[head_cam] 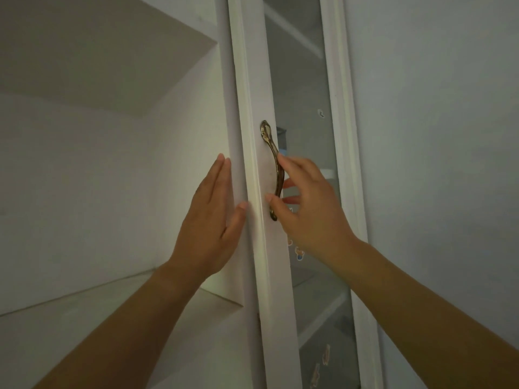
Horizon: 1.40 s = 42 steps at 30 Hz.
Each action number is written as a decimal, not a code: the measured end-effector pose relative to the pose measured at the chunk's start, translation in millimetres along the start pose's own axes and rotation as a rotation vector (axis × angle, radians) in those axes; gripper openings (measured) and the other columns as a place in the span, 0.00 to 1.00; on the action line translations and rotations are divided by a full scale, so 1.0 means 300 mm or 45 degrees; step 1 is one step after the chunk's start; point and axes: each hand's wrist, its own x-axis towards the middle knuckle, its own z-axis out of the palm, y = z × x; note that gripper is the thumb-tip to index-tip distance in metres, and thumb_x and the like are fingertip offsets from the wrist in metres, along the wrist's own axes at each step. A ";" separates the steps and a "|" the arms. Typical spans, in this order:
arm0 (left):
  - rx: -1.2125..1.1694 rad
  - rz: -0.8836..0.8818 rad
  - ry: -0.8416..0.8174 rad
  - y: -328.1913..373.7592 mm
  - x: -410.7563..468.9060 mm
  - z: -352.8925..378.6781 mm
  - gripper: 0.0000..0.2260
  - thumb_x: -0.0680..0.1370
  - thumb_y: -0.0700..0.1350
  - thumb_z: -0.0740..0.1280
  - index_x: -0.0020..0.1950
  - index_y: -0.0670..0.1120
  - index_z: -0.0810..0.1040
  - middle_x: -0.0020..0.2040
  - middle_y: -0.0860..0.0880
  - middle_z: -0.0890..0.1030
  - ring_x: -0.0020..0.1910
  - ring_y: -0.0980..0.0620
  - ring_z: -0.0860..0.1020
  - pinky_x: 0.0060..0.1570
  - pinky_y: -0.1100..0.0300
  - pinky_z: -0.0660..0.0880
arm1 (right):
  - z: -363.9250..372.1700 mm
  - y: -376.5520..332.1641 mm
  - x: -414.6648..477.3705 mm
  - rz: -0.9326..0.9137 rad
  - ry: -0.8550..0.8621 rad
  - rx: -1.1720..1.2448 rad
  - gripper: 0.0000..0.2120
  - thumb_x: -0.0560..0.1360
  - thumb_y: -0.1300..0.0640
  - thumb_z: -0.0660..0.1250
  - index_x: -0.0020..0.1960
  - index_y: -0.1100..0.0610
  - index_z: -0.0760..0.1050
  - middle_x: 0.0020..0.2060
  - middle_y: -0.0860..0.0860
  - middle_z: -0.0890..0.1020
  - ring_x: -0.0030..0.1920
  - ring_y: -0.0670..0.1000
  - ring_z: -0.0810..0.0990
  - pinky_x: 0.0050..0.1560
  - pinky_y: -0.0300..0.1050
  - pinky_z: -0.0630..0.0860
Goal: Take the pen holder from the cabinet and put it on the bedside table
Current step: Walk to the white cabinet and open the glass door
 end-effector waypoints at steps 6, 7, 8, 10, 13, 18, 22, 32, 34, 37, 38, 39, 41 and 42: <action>0.018 0.062 0.028 -0.019 -0.006 0.016 0.27 0.78 0.57 0.47 0.73 0.52 0.41 0.75 0.55 0.44 0.72 0.63 0.42 0.65 0.74 0.39 | 0.043 0.002 -0.005 0.078 0.139 0.078 0.27 0.74 0.57 0.66 0.70 0.52 0.62 0.60 0.49 0.72 0.47 0.43 0.75 0.48 0.29 0.74; 0.023 0.075 0.030 -0.025 -0.006 0.017 0.27 0.78 0.56 0.48 0.74 0.52 0.41 0.75 0.55 0.44 0.72 0.63 0.42 0.65 0.75 0.39 | 0.050 0.005 -0.006 0.090 0.174 0.099 0.26 0.74 0.58 0.66 0.70 0.51 0.63 0.57 0.49 0.73 0.45 0.44 0.75 0.46 0.26 0.73; 0.030 0.086 0.032 -0.030 -0.006 0.019 0.27 0.78 0.55 0.48 0.74 0.52 0.41 0.75 0.55 0.44 0.72 0.63 0.42 0.65 0.75 0.39 | 0.057 0.007 -0.006 0.097 0.208 0.125 0.26 0.74 0.59 0.67 0.69 0.51 0.63 0.55 0.48 0.74 0.44 0.44 0.76 0.45 0.25 0.73; 0.034 0.089 0.036 -0.039 -0.006 0.024 0.27 0.78 0.56 0.47 0.73 0.52 0.40 0.75 0.55 0.43 0.72 0.64 0.41 0.65 0.74 0.39 | 0.068 0.007 -0.007 0.108 0.266 0.174 0.26 0.73 0.60 0.67 0.68 0.50 0.65 0.52 0.47 0.75 0.44 0.44 0.77 0.45 0.26 0.73; 0.005 0.086 0.044 -0.043 -0.003 0.028 0.26 0.78 0.56 0.47 0.73 0.52 0.40 0.75 0.55 0.43 0.72 0.63 0.42 0.66 0.73 0.39 | 0.073 -0.006 -0.003 0.154 0.309 0.215 0.24 0.73 0.59 0.68 0.67 0.52 0.67 0.52 0.48 0.76 0.45 0.43 0.77 0.46 0.28 0.75; -0.034 0.080 0.069 -0.038 -0.006 0.032 0.26 0.79 0.55 0.47 0.73 0.52 0.41 0.75 0.54 0.45 0.73 0.60 0.44 0.67 0.71 0.39 | 0.072 -0.025 0.009 0.200 0.331 0.218 0.22 0.73 0.59 0.67 0.66 0.53 0.68 0.51 0.46 0.74 0.44 0.41 0.76 0.44 0.24 0.73; -0.061 0.077 0.075 -0.034 -0.008 0.031 0.26 0.79 0.52 0.50 0.74 0.51 0.42 0.75 0.55 0.44 0.73 0.60 0.43 0.66 0.72 0.38 | 0.070 -0.037 0.014 0.275 0.339 0.256 0.21 0.74 0.60 0.66 0.66 0.51 0.69 0.51 0.46 0.75 0.43 0.40 0.76 0.41 0.21 0.70; -0.153 0.066 0.051 -0.032 -0.007 0.021 0.26 0.78 0.52 0.50 0.75 0.49 0.46 0.76 0.52 0.47 0.74 0.57 0.46 0.66 0.70 0.40 | 0.059 -0.050 0.013 0.351 0.333 0.348 0.21 0.73 0.62 0.67 0.64 0.48 0.71 0.42 0.43 0.78 0.42 0.44 0.78 0.39 0.27 0.74; -0.173 0.061 0.054 -0.034 -0.009 0.022 0.26 0.78 0.52 0.50 0.74 0.51 0.45 0.76 0.52 0.47 0.74 0.56 0.46 0.66 0.70 0.40 | 0.061 -0.048 0.013 0.345 0.321 0.339 0.21 0.74 0.62 0.67 0.64 0.48 0.70 0.42 0.43 0.78 0.43 0.44 0.78 0.39 0.26 0.74; -0.200 0.064 0.072 -0.028 -0.011 0.030 0.25 0.78 0.52 0.49 0.73 0.52 0.43 0.75 0.53 0.46 0.74 0.55 0.45 0.66 0.70 0.39 | 0.069 -0.044 0.015 0.345 0.332 0.318 0.20 0.74 0.60 0.66 0.64 0.50 0.70 0.44 0.44 0.78 0.45 0.43 0.78 0.39 0.25 0.73; -0.209 0.061 0.080 -0.025 -0.010 0.032 0.25 0.78 0.52 0.49 0.72 0.53 0.42 0.75 0.54 0.45 0.74 0.55 0.45 0.66 0.70 0.38 | 0.072 -0.043 0.017 0.347 0.349 0.310 0.19 0.74 0.59 0.66 0.64 0.50 0.70 0.45 0.45 0.79 0.46 0.44 0.78 0.41 0.26 0.74; -0.217 0.055 0.086 -0.022 -0.009 0.034 0.25 0.78 0.52 0.49 0.72 0.53 0.42 0.75 0.54 0.45 0.74 0.55 0.44 0.65 0.71 0.37 | 0.076 -0.042 0.018 0.351 0.369 0.307 0.19 0.74 0.59 0.66 0.64 0.50 0.71 0.45 0.46 0.79 0.47 0.45 0.79 0.44 0.29 0.75; -0.228 0.048 0.093 -0.019 -0.009 0.038 0.25 0.79 0.50 0.50 0.72 0.53 0.42 0.75 0.54 0.45 0.74 0.55 0.44 0.64 0.74 0.36 | 0.079 -0.044 0.018 0.358 0.395 0.324 0.19 0.74 0.60 0.66 0.64 0.51 0.71 0.44 0.47 0.80 0.47 0.46 0.79 0.48 0.33 0.76; -0.235 0.051 0.095 -0.019 -0.008 0.040 0.25 0.79 0.50 0.50 0.72 0.52 0.42 0.75 0.53 0.45 0.74 0.55 0.44 0.64 0.75 0.36 | 0.078 -0.046 0.017 0.363 0.395 0.341 0.19 0.74 0.60 0.66 0.64 0.51 0.72 0.43 0.46 0.80 0.47 0.45 0.79 0.47 0.32 0.76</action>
